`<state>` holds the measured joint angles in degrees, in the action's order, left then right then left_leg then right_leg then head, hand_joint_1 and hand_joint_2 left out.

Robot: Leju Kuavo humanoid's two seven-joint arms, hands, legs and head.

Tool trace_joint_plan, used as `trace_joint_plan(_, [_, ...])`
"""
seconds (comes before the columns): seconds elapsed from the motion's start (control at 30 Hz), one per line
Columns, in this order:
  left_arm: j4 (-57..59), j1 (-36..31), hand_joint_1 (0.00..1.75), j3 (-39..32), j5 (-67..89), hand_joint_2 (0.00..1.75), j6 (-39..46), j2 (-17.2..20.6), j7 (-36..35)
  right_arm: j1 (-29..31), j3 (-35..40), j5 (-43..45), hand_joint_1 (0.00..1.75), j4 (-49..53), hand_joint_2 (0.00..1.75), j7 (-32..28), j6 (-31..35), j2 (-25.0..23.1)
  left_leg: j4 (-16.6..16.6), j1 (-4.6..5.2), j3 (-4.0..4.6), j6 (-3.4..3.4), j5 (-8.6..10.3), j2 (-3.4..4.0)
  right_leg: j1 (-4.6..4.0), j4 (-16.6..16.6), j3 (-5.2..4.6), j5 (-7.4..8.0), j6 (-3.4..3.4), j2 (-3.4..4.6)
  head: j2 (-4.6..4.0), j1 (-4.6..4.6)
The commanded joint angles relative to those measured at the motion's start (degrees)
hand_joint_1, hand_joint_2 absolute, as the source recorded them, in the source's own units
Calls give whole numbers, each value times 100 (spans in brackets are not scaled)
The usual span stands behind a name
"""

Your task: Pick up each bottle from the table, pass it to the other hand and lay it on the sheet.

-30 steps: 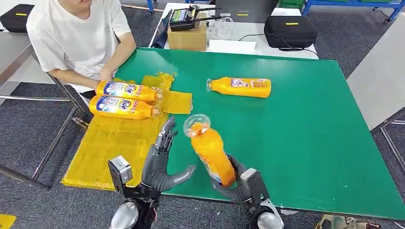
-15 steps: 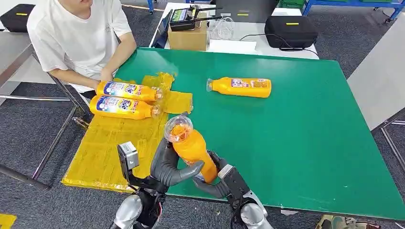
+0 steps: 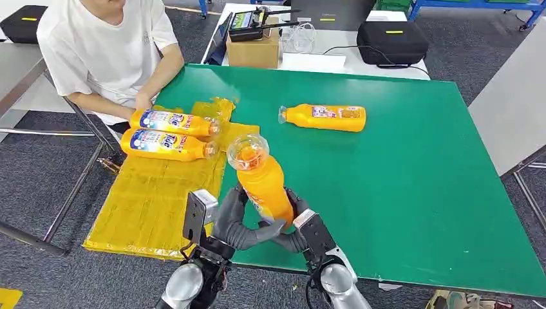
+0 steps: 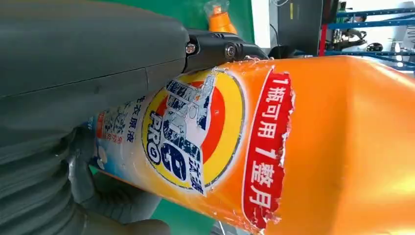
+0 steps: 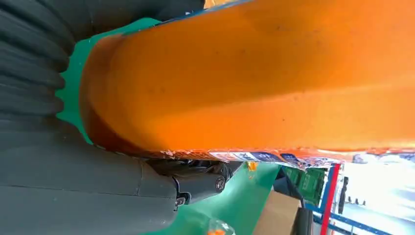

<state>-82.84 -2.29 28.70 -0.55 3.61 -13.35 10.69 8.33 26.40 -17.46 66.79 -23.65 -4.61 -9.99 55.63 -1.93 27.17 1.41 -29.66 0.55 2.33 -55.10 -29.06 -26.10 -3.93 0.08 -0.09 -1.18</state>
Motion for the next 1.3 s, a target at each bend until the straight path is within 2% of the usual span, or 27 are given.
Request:
trace_joint_plan(0.03, [369,-227,21,-138,-253,175,57,51,97,378,235,-80,175,-394,175,16,35,52,-7,1,-8,-11,0,3,-2,6,5,2,16,4,0,-2])
trace_joint_plan(0.07, [345,-239,45,-149,-267,175,53,67,98,377,250,-87,175,-416,175,15,38,55,-11,-2,-13,-17,0,4,-7,12,10,4,25,6,0,0])
trace_joint_plan(0.1, [303,-233,143,-214,-433,175,37,46,120,389,271,-87,175,-479,175,15,40,52,-7,0,-8,-13,0,3,-4,7,6,2,19,5,0,-2])
trace_joint_plan(0.13, [291,-257,175,-227,-518,175,13,53,132,401,298,-91,175,-526,175,9,40,51,-11,-3,-13,-19,1,2,-9,14,11,4,28,5,0,0])
trace_joint_plan(0.37, [268,-339,175,-304,-1060,175,-149,28,143,487,439,-116,175,-748,175,-6,45,50,-9,-3,-9,-16,2,-3,-8,12,9,4,24,-1,0,0])
trace_joint_plan(0.4, [270,-336,175,-327,-1148,175,-172,19,135,498,446,-139,66,-780,175,13,82,43,-11,-5,-12,-20,2,-7,-11,16,14,4,30,-3,0,-2])
trace_joint_plan(0.43, [262,-330,175,-343,-1203,175,-182,21,134,483,412,-129,7,-780,175,28,146,12,-10,-2,-11,-16,1,-1,-7,12,9,3,24,2,0,-2])
trace_joint_plan(0.5, [213,-312,175,-353,-1284,175,-176,35,151,408,337,-83,0,-671,175,-25,305,-51,-9,-3,-9,-15,1,-3,-8,11,9,2,23,-1,0,0])
trace_joint_plan(0.53, [190,-326,175,-355,-1299,175,-122,40,210,315,252,-172,0,-528,0,-228,669,-106,-5,-1,-6,-10,0,-4,-4,5,4,0,15,-3,0,-2])
trace_joint_plan(0.63, [70,-374,175,-349,-812,175,388,75,572,130,107,-242,0,-201,0,-248,1139,-150,-7,-2,-8,-16,-1,-6,-7,8,8,-1,24,-4,0,-2])
trace_joint_plan(0.9, [-11,-362,175,-379,-814,175,385,91,552,82,102,-249,0,-114,0,-230,1123,-92,-6,-1,-5,-15,0,-2,-5,6,3,1,22,-1,0,-2])
trace_joint_plan(1.0, [-46,-460,175,-410,386,175,1072,202,892,-81,-140,-380,0,59,0,-537,1631,-63,-7,1,-4,-14,2,-11,-4,6,5,-1,22,-10,0,0])
trace_joint_plan(1.1, [-184,-479,175,-675,2102,175,1669,450,1115,-367,-201,-683,0,223,0,-880,1519,308,-10,-3,-7,-18,3,-16,-9,13,10,-1,28,-15,0,0])
trace_joint_plan(1.17, [-133,-435,175,-1029,2797,175,1612,633,792,-619,-328,-1026,0,278,0,-1034,1582,586,-19,-2,-18,-16,4,-18,-8,21,21,0,24,-15,0,0])
trace_joint_plan(1.3, [672,-491,175,-1532,4945,175,1901,943,535,-970,-1018,-995,0,671,0,-1322,1549,708,-36,-3,-35,-23,8,-26,-10,39,41,2,35,-21,0,0])
